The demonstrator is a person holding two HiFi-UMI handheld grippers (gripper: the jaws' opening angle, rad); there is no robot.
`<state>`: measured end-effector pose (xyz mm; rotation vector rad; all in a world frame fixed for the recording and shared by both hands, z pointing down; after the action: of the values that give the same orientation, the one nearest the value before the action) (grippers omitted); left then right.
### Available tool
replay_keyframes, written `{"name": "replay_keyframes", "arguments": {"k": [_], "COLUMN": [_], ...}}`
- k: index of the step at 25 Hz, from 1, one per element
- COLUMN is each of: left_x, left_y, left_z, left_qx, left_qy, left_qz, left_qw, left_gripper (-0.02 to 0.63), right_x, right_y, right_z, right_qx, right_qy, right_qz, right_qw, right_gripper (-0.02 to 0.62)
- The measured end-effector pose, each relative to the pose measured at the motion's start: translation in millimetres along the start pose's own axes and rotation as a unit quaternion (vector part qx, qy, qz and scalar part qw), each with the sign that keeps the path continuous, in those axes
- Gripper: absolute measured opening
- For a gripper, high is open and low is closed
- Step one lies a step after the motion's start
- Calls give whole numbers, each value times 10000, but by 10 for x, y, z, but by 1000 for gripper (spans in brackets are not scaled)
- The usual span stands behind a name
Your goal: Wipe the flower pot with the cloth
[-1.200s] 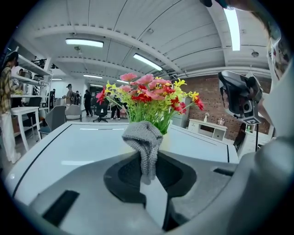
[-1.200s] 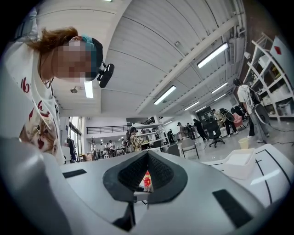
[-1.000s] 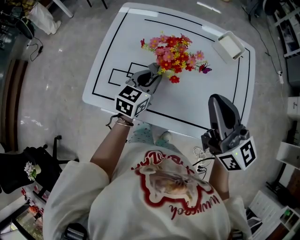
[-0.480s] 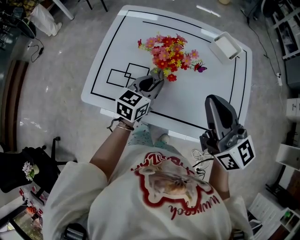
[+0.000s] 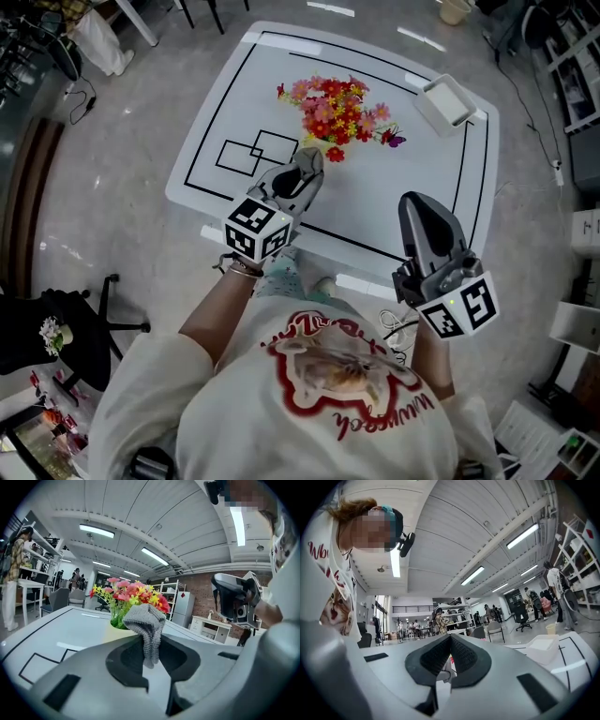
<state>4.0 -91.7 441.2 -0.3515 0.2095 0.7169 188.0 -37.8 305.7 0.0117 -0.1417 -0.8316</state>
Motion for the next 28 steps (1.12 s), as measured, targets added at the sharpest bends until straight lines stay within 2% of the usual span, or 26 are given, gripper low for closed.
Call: {"name": "replay_keyframes", "arguments": {"k": [5,14,17,28], "left_x": [185,668,798,1204], "left_y": [194,418,446,531], "left_z": [-216,-770,-866,-842], "left_qx": [372,1066,1247,1382], "left_qy": [8,-443,-416,-403], "left_qz": [-7,137,247,271], "left_qw": [9993,9932,9910,9892], "left_gripper": [52,52,52,52], "right_x": [-56,-119,-129,-176], "right_y": [26,116,121,273], "right_z": [-4,-97,-133,-120], "right_qx": [72,231,269,209], "right_qy": [49,-11,59,210], "right_qz": [-35,-125,-154,-248], "right_qw": [10000,9997,9995,9993], "right_gripper": [-2,-2,-2,-2]}}
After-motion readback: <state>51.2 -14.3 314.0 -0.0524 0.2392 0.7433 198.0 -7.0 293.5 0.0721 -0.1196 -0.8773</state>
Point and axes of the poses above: the fingertips, and each gripper's own axes: y backward along the fingers, x to its right, z out of its underside, the point moved 5 cm from there along y, backward along the fingers, and after that the axes turned 5 degrees about y, right-handed, at the moved point
